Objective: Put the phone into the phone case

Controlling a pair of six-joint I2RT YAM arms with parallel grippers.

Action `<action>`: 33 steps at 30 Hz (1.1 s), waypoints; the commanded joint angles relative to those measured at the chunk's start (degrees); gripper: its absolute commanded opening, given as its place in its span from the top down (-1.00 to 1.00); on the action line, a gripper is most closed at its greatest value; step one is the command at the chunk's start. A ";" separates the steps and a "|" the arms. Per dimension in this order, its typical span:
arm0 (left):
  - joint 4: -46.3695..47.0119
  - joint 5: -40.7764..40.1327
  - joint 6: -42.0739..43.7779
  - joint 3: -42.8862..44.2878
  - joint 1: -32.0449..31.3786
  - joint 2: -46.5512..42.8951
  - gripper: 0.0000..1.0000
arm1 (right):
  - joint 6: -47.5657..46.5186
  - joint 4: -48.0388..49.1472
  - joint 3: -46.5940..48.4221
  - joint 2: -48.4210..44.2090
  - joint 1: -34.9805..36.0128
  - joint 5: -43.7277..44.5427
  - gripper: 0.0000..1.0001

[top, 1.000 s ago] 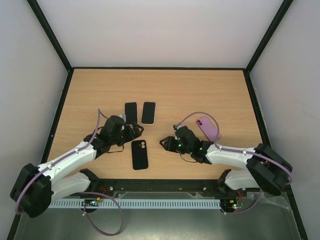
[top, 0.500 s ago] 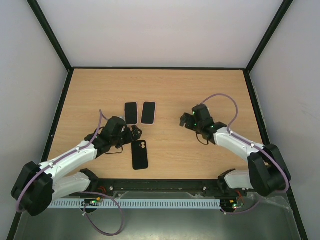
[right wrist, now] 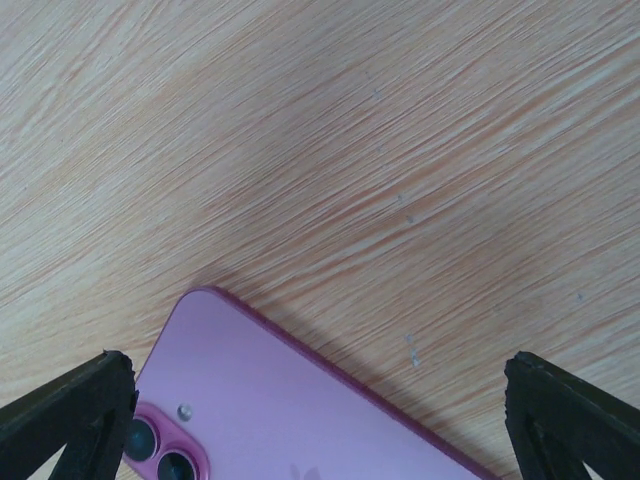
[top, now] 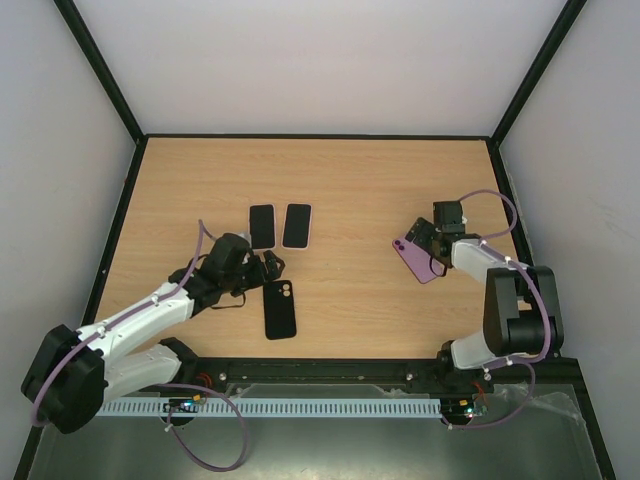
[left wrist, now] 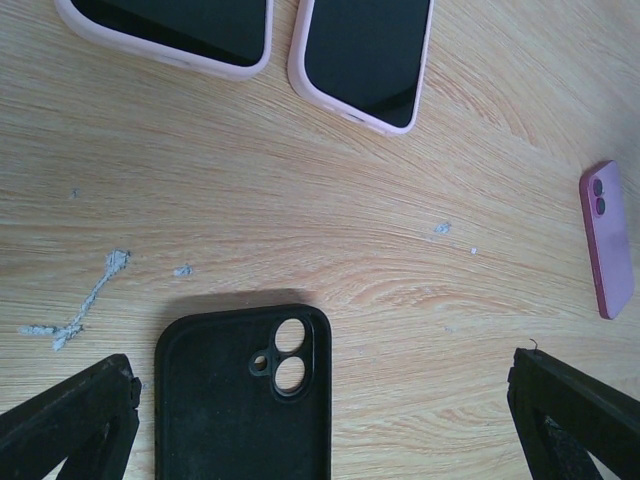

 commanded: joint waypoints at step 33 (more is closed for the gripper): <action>5.94 4.96 -2.15 -4.85 -0.26 1.74 -0.93 | 2.91 -0.26 -11.45 -5.08 9.74 -8.80 -0.88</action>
